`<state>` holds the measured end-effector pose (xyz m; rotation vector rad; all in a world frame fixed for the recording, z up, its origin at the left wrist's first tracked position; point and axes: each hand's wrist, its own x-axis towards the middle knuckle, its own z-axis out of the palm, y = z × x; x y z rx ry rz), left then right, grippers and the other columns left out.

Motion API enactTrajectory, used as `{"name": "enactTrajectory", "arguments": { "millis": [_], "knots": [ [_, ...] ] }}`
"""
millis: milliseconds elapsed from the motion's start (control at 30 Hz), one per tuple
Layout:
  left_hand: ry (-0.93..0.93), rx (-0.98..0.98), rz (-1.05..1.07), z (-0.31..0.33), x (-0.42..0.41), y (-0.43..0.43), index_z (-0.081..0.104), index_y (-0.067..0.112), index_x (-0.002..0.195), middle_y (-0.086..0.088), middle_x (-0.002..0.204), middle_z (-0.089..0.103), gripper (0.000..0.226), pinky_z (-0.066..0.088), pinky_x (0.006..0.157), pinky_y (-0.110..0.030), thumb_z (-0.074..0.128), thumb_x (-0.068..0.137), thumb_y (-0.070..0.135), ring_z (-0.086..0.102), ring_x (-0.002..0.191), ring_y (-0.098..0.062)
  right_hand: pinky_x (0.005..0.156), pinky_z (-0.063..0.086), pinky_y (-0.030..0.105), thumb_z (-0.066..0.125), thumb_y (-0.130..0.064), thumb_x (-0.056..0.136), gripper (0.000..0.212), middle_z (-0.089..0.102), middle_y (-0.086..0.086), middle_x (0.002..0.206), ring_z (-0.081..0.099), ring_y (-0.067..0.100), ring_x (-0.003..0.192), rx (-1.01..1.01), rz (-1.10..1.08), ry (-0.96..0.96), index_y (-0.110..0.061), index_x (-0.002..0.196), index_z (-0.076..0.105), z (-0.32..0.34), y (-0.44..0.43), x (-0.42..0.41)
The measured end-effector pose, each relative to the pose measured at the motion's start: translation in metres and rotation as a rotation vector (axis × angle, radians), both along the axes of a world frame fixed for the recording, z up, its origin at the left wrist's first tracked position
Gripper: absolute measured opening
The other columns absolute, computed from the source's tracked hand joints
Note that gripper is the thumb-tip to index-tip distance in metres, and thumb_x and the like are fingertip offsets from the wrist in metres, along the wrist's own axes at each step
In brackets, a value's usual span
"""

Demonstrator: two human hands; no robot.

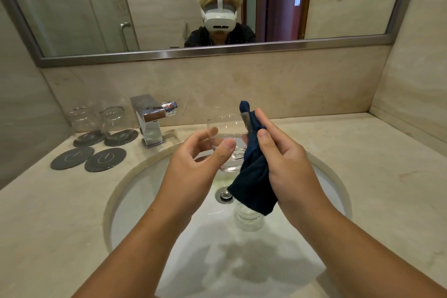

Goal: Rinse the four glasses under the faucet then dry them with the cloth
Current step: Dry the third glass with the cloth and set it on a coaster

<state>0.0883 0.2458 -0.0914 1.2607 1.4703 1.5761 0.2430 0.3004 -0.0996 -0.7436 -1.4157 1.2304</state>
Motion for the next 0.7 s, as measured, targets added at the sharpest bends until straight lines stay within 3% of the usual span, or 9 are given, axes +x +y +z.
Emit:
{"name": "enactTrajectory", "arguments": {
  "millis": [100,167,267,333,433,500,700],
  "knots": [
    [-0.065,-0.003,-0.027,-0.0010,-0.0026,0.0018,0.066,0.036,0.127,0.008,0.119,0.079,0.059,0.058,0.097,-0.033,0.085,0.078,0.062,0.074,0.115,-0.010,0.120,0.044,0.041,0.053,-0.028,0.111,0.032,0.072,-0.013,0.136,0.064,0.007,0.131,-0.117,0.063,0.108,-0.048,0.129,0.070,0.0018,0.0014,-0.0008],
    [-0.125,-0.006,-0.021,-0.0035,-0.0029,0.0036,0.059,0.033,0.131,0.005,0.120,0.080,0.071,0.056,0.103,-0.039,0.083,0.076,0.070,0.074,0.116,-0.011,0.120,0.045,0.043,0.054,-0.027,0.110,0.032,0.072,-0.014,0.135,0.065,0.008,0.130,-0.150,0.080,0.127,-0.045,0.131,0.071,0.0016,0.0015,-0.0009],
    [-0.085,-0.030,-0.028,-0.0055,-0.0010,0.0040,0.055,0.033,0.132,0.010,0.118,0.080,0.067,0.051,0.110,-0.038,0.072,0.075,0.065,0.072,0.115,-0.002,0.119,0.045,0.041,0.055,-0.029,0.110,0.034,0.071,-0.022,0.135,0.063,0.003,0.130,-0.129,0.048,0.097,-0.045,0.138,0.067,0.0002,0.0008,-0.0013],
    [-0.054,-0.035,-0.018,-0.0057,0.0006,0.0039,0.057,0.034,0.132,0.012,0.121,0.078,0.067,0.053,0.106,-0.030,0.074,0.073,0.061,0.071,0.113,0.003,0.119,0.045,0.038,0.055,-0.029,0.110,0.036,0.068,-0.027,0.136,0.061,-0.002,0.131,-0.086,0.011,0.067,-0.047,0.140,0.065,-0.0005,-0.0002,-0.0009],
    [-0.007,-0.022,0.011,-0.0049,0.0012,0.0029,0.059,0.036,0.131,0.011,0.126,0.072,0.072,0.058,0.084,-0.019,0.081,0.066,0.058,0.073,0.110,-0.003,0.120,0.044,0.033,0.054,-0.029,0.111,0.038,0.064,-0.031,0.140,0.056,-0.010,0.132,-0.020,-0.003,0.014,-0.048,0.143,0.061,0.0007,-0.0040,-0.0017],
    [0.005,-0.007,0.022,-0.0040,0.0007,0.0019,0.061,0.036,0.130,0.011,0.123,0.072,0.072,0.058,0.077,-0.015,0.082,0.065,0.058,0.074,0.107,-0.004,0.120,0.043,0.032,0.053,-0.030,0.111,0.038,0.063,-0.032,0.141,0.055,-0.011,0.133,-0.012,-0.002,-0.003,-0.049,0.143,0.060,0.0002,-0.0049,-0.0021],
    [-0.140,-0.013,-0.036,-0.0012,-0.0024,0.0021,0.069,0.034,0.125,0.008,0.119,0.079,0.069,0.055,0.097,-0.032,0.085,0.069,0.070,0.073,0.117,-0.007,0.118,0.046,0.033,0.053,-0.028,0.111,0.034,0.072,-0.022,0.133,0.064,-0.002,0.127,-0.114,0.052,0.100,-0.042,0.137,0.068,0.0058,-0.0029,-0.0003]
  ]
}}
